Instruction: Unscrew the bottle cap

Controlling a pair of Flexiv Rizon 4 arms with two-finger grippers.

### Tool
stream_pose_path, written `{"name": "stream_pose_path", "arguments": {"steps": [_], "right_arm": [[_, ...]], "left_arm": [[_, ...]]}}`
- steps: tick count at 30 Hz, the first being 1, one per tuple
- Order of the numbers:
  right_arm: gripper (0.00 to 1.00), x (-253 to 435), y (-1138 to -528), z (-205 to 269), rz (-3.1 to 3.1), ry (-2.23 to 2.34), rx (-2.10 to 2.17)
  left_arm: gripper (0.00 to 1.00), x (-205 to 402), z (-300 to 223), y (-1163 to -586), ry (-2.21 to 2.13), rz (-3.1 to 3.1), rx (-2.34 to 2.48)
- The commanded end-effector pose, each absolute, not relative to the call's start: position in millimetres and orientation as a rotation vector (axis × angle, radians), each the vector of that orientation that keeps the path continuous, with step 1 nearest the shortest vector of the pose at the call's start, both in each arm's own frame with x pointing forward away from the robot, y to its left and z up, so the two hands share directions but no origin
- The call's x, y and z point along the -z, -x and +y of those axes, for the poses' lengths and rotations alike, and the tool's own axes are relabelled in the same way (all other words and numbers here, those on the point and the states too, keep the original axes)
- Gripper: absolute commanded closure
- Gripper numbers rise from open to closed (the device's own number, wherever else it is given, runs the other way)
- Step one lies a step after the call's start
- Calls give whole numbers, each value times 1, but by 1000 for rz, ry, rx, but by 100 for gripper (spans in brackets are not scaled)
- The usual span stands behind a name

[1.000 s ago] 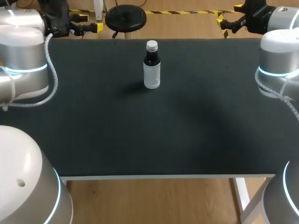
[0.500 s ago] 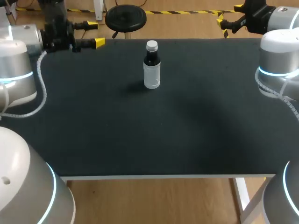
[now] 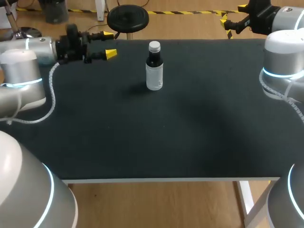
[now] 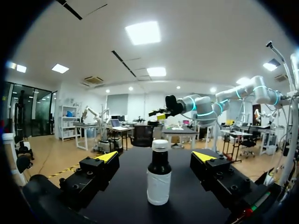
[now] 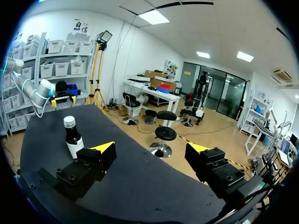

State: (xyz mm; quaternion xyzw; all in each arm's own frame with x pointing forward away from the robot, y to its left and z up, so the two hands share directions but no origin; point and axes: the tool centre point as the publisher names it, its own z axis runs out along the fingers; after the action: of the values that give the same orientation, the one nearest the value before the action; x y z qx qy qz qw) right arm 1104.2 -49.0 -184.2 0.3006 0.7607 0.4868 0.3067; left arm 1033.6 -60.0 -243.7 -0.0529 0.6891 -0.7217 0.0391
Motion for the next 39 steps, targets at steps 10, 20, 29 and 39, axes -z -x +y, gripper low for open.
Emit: {"name": "stream_pose_path", "arguments": {"steps": [10,20,29,39], "right_arm": [[0,184,-1104,-49,2013,-795,-1288],[0,184,-1104,-49,2013,-795,-1288],[0,184,-1104,-49,2013,-795,-1288],[0,184,-1104,-49,2013,-795,-1288]], "left_arm": [[0,269,-102,-1037,-49,2249,2345],[0,279,-128,-1039,-140,2264,2402],[0,286,-149,-1036,-229,2330,2412],[0,289,-167,-1039,-289,2346,2428]]}}
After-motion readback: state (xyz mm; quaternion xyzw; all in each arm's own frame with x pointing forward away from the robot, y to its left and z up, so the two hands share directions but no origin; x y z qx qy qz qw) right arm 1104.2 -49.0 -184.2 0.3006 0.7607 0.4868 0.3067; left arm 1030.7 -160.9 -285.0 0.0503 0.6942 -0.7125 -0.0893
